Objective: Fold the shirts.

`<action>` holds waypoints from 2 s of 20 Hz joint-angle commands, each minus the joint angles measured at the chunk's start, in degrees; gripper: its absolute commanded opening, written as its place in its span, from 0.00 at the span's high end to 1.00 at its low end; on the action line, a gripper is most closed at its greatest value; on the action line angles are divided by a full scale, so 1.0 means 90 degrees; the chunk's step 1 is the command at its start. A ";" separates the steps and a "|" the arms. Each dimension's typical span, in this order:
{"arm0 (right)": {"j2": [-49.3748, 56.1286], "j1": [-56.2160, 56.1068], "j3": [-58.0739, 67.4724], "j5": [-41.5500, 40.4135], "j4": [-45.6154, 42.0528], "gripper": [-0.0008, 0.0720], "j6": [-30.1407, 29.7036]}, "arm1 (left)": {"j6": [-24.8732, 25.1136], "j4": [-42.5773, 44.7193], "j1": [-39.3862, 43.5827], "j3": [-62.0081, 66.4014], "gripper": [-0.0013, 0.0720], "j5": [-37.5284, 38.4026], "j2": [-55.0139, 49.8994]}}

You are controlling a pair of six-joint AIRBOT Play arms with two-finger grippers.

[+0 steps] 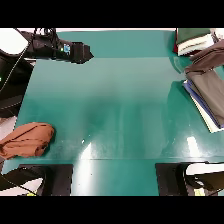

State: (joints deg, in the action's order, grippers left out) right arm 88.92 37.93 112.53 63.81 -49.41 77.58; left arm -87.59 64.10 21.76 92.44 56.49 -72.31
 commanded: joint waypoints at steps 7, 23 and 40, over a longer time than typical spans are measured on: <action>-0.1341 0.1032 -0.2365 0.1054 -0.2234 0.96 -0.0624 | 0.0121 0.0002 0.0002 -0.0002 0.95 0.0012 0.0005; -0.2358 0.0279 -0.3371 0.1076 -0.0345 0.10 -0.0308 | 0.0194 0.0036 -0.0002 -0.0041 0.95 -0.0112 -0.0061; -0.2188 -0.4643 -0.3373 0.0806 -0.0345 0.96 -0.0413 | 0.0189 -0.0005 -0.0002 -0.0041 0.95 -0.0517 -0.0061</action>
State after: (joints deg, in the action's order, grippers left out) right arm 69.19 -1.83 82.15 71.29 -52.64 73.93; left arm -85.89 64.05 21.76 92.07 52.01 -72.84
